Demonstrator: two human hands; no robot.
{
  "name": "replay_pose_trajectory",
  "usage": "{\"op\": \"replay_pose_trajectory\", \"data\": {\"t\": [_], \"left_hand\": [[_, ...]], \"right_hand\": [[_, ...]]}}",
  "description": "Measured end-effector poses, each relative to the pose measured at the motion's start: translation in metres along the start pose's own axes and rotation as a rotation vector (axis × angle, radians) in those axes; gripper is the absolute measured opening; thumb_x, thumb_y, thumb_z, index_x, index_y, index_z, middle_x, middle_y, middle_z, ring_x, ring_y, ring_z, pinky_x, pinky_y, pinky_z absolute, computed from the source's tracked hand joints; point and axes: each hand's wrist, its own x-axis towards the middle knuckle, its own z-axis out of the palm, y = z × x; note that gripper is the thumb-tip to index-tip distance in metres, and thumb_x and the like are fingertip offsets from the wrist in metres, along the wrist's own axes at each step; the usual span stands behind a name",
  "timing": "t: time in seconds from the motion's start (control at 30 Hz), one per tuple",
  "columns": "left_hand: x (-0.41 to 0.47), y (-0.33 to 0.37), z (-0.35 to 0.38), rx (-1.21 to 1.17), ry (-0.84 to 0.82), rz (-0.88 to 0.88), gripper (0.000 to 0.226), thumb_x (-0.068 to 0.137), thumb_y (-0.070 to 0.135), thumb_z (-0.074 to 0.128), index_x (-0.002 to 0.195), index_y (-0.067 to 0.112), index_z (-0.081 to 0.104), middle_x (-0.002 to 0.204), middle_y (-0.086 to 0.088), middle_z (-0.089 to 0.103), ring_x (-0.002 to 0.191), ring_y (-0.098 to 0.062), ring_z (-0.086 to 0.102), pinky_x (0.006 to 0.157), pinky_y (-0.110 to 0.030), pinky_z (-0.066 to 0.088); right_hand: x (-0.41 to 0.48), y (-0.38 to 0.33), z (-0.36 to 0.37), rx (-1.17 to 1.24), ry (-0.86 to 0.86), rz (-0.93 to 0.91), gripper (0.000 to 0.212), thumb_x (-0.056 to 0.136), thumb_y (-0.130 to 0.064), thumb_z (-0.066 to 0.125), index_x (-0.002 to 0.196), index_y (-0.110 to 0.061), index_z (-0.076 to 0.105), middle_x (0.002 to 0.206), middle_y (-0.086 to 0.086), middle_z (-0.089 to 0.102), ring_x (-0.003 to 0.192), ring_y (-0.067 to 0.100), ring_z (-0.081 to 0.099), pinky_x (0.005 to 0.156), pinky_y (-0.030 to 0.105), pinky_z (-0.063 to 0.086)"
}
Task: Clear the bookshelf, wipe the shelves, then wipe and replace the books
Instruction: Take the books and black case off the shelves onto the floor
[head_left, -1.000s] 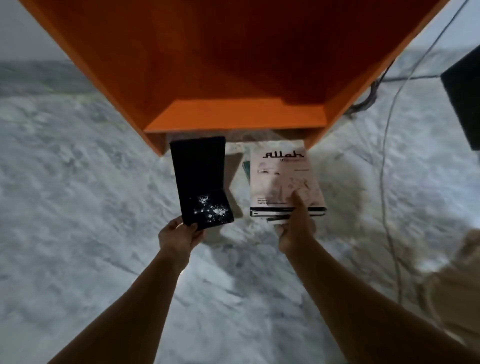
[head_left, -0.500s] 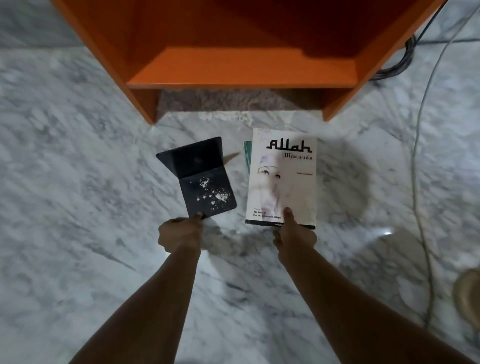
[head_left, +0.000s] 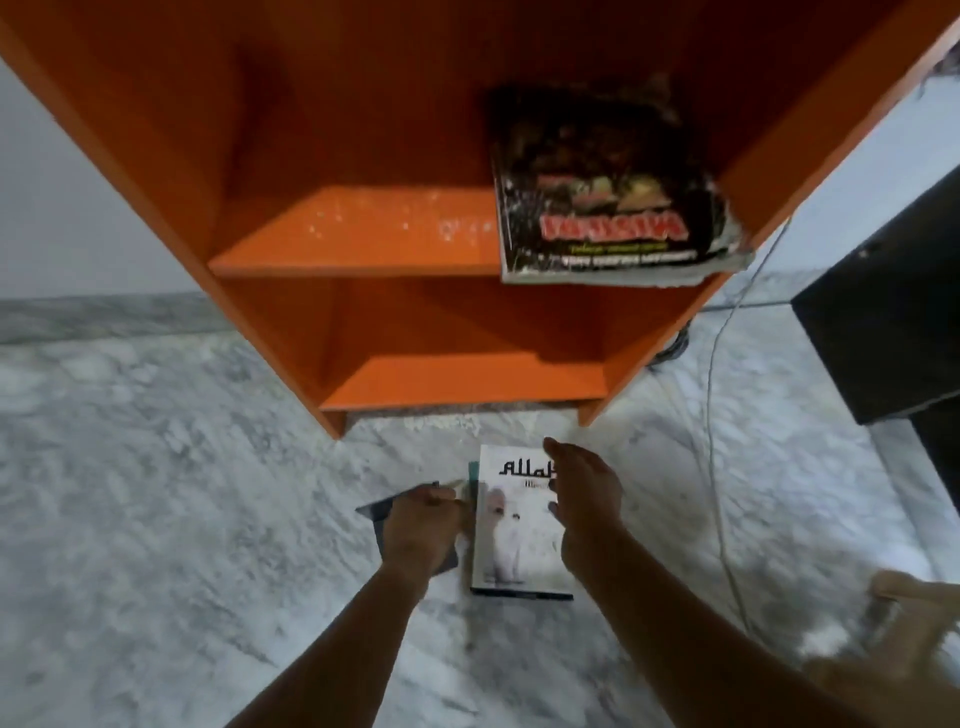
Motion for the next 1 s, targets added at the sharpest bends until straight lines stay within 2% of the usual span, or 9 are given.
{"op": "replay_pose_trajectory", "data": {"t": [0.07,0.2,0.3,0.37,0.6,0.7,0.77,0.93,1.0], "left_hand": [[-0.021,0.055,-0.012,-0.099,-0.060,0.084,0.006,0.075,0.019,0.081,0.077,0.022,0.076,0.094,-0.005,0.076,0.094,-0.026,0.070,0.091,-0.039,0.057],[-0.059,0.146,-0.031,-0.216,-0.135,0.234,0.009,0.089,0.015,0.071,0.096,0.022,0.070,0.108,-0.002,0.072,0.106,-0.025,0.063,0.089,-0.039,0.051],[-0.083,0.192,-0.040,-0.232,-0.206,0.276,0.007,0.096,0.026,0.061,0.092,0.026,0.066,0.101,0.006,0.068,0.107,-0.024,0.061,0.091,-0.041,0.047],[-0.089,0.207,-0.044,-0.212,-0.248,0.242,0.010,0.097,0.038,0.058,0.093,0.030,0.064,0.102,0.008,0.066,0.108,-0.024,0.060,0.094,-0.042,0.046],[-0.097,0.235,-0.050,-0.245,-0.348,0.146,0.054,0.091,0.059,0.059,0.127,0.020,0.058,0.116,-0.007,0.069,0.106,-0.027,0.065,0.096,-0.043,0.052],[-0.118,0.252,-0.055,-0.552,-0.509,0.057,0.043,0.096,0.041,0.062,0.121,0.005,0.064,0.110,-0.016,0.074,0.097,-0.027,0.072,0.095,-0.037,0.058],[-0.137,0.265,-0.059,-0.707,-0.552,0.053,0.026,0.099,0.017,0.059,0.116,-0.004,0.063,0.097,-0.019,0.076,0.084,-0.026,0.075,0.078,-0.031,0.063],[-0.185,0.287,-0.076,-0.715,-0.449,0.091,0.020,0.098,0.002,0.057,0.115,-0.009,0.060,0.099,-0.019,0.071,0.080,-0.023,0.073,0.059,-0.025,0.060],[-0.205,0.292,-0.087,-0.693,-0.398,0.109,0.015,0.099,0.003,0.057,0.109,-0.008,0.062,0.087,-0.016,0.071,0.068,-0.021,0.073,0.055,-0.024,0.059]], "right_hand": [[-0.024,-0.054,0.000,0.085,-0.080,-0.014,0.015,0.090,-0.019,0.067,0.105,-0.017,0.071,0.110,0.003,0.069,0.109,0.025,0.063,0.100,0.046,0.050],[-0.055,-0.133,0.001,0.278,-0.181,-0.063,0.014,0.089,-0.008,0.052,0.085,-0.016,0.063,0.110,0.007,0.068,0.108,0.024,0.067,0.099,0.045,0.049],[-0.063,-0.175,0.001,0.397,-0.241,-0.062,0.013,0.094,-0.011,0.052,0.103,-0.015,0.061,0.130,0.012,0.062,0.117,0.031,0.063,0.101,0.048,0.051],[-0.063,-0.194,0.003,0.476,-0.214,0.029,0.031,0.095,-0.018,0.062,0.124,-0.009,0.057,0.137,0.021,0.058,0.118,0.035,0.063,0.095,0.044,0.056],[-0.077,-0.213,0.004,0.412,-0.084,0.065,0.051,0.089,-0.017,0.076,0.133,-0.003,0.055,0.126,0.025,0.067,0.098,0.031,0.074,0.070,0.028,0.064],[-0.104,-0.223,-0.009,0.399,-0.093,0.052,0.047,0.089,-0.014,0.076,0.129,-0.002,0.054,0.121,0.022,0.067,0.091,0.029,0.073,0.061,0.031,0.064],[-0.121,-0.229,-0.020,0.337,-0.138,0.039,0.049,0.090,-0.021,0.077,0.130,-0.004,0.053,0.118,0.018,0.070,0.083,0.021,0.075,0.054,0.029,0.056],[-0.183,-0.269,-0.048,0.075,-0.018,-0.097,0.046,0.088,-0.043,0.076,0.110,-0.005,0.063,0.088,0.006,0.070,0.065,0.016,0.064,0.048,0.025,0.048],[-0.216,-0.294,-0.058,0.210,-0.017,-0.101,0.039,0.090,-0.043,0.072,0.106,-0.009,0.062,0.093,0.006,0.069,0.070,0.017,0.064,0.052,0.026,0.048]]}}
